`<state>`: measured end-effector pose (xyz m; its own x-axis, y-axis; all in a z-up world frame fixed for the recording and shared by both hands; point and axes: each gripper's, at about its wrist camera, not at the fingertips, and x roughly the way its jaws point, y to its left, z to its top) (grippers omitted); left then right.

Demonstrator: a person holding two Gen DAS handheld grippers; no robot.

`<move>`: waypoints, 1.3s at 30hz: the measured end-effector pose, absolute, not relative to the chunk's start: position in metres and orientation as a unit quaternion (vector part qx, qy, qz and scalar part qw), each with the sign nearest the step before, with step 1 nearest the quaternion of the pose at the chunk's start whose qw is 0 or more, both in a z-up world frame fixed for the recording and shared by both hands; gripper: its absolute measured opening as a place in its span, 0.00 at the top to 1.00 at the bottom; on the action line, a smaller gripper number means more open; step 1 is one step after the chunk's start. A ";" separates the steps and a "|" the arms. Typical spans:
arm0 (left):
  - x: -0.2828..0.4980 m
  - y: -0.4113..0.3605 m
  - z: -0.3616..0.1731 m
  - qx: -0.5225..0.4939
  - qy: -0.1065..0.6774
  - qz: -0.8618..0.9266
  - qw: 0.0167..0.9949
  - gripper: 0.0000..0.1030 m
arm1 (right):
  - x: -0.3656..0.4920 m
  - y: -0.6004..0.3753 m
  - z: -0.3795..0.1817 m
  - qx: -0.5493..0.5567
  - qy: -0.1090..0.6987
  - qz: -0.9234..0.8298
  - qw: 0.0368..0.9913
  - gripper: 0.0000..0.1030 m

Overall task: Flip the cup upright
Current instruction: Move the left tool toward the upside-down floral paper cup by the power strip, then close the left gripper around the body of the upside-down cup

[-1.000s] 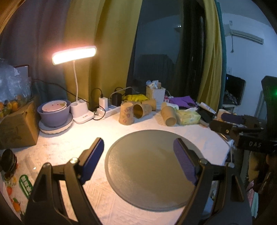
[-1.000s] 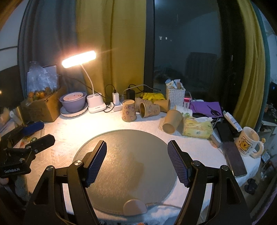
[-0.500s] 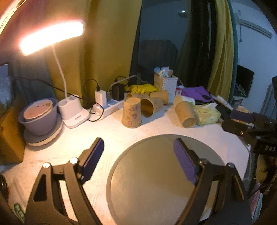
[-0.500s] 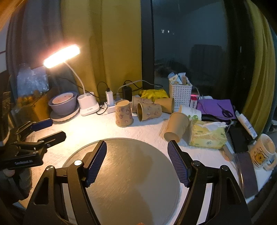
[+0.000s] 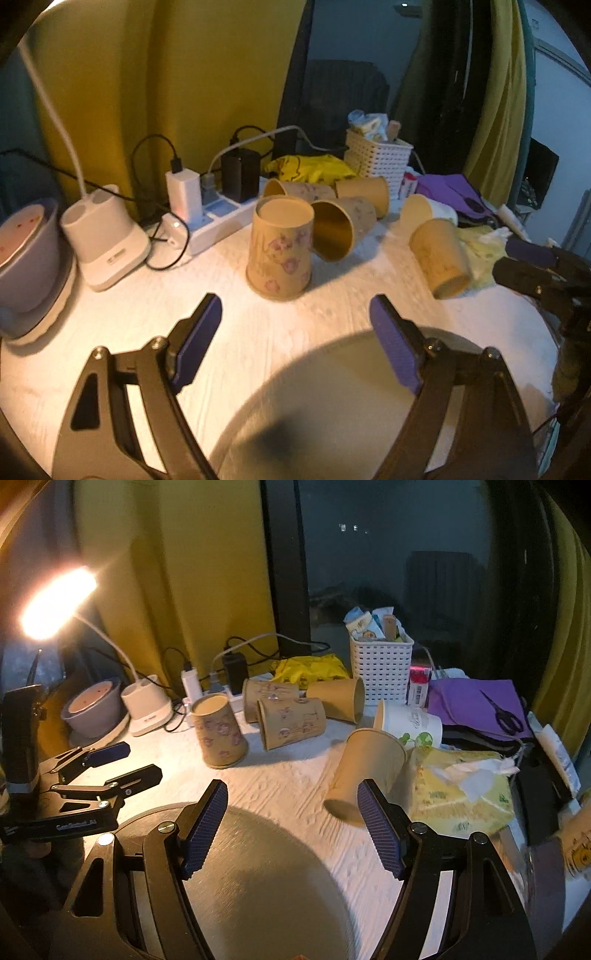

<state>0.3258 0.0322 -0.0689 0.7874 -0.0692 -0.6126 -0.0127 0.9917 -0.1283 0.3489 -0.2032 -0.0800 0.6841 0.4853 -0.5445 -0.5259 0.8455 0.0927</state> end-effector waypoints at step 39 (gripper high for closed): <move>0.403 0.028 -0.100 -0.002 0.390 -0.001 0.921 0.42 | 0.408 -0.203 -0.097 -0.018 0.309 0.276 0.910 0.26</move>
<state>0.4033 0.0278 -0.1004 0.6951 -0.0044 -0.7189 0.0008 1.0000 -0.0054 0.4082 -0.2033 -0.0972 0.6563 0.4914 -0.5725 -0.5142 0.8466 0.1373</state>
